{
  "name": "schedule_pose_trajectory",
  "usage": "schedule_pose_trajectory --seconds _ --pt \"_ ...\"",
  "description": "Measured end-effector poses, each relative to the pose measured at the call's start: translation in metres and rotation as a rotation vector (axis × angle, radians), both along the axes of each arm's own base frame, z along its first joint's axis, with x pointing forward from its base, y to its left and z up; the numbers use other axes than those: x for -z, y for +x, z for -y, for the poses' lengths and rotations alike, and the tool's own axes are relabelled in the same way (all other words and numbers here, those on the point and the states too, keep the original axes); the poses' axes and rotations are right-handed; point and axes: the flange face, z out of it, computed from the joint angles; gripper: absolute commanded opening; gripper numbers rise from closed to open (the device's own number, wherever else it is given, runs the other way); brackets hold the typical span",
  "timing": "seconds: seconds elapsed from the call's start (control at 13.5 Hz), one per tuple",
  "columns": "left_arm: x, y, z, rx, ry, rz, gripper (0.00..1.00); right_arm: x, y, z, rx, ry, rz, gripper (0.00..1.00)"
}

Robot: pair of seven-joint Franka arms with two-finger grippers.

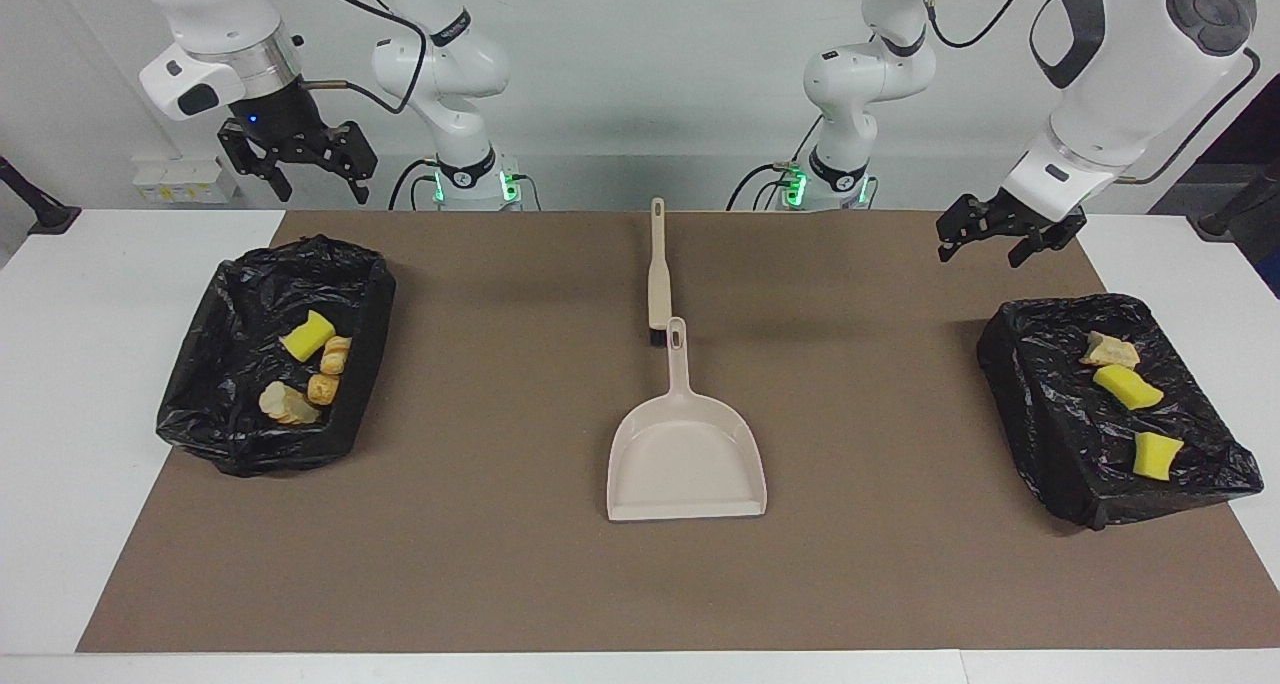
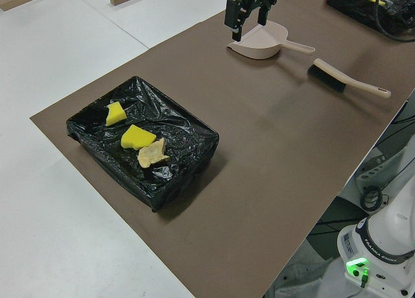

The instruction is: Sweep and dump trash in bin

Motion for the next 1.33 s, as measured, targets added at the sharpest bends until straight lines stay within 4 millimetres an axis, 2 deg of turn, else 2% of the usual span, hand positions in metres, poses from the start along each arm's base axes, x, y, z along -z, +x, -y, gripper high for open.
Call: schedule_pose_trajectory --seconds 0.3,0.59,0.96,1.33 --pt "-0.026 0.003 -0.003 -0.003 0.007 0.055 1.00 0.000 0.000 0.000 0.000 0.000 0.000 1.00" --pt "-0.034 0.003 -0.002 -0.002 0.009 0.071 1.00 0.000 0.000 0.000 0.000 0.000 0.001 1.00" --pt "-0.046 -0.004 0.014 0.025 0.013 0.089 1.00 -0.001 -0.001 0.000 0.000 0.000 0.002 1.00" --pt "-0.052 -0.024 -0.005 0.017 0.012 0.072 1.00 -0.001 -0.001 0.000 0.000 0.000 0.002 1.00"
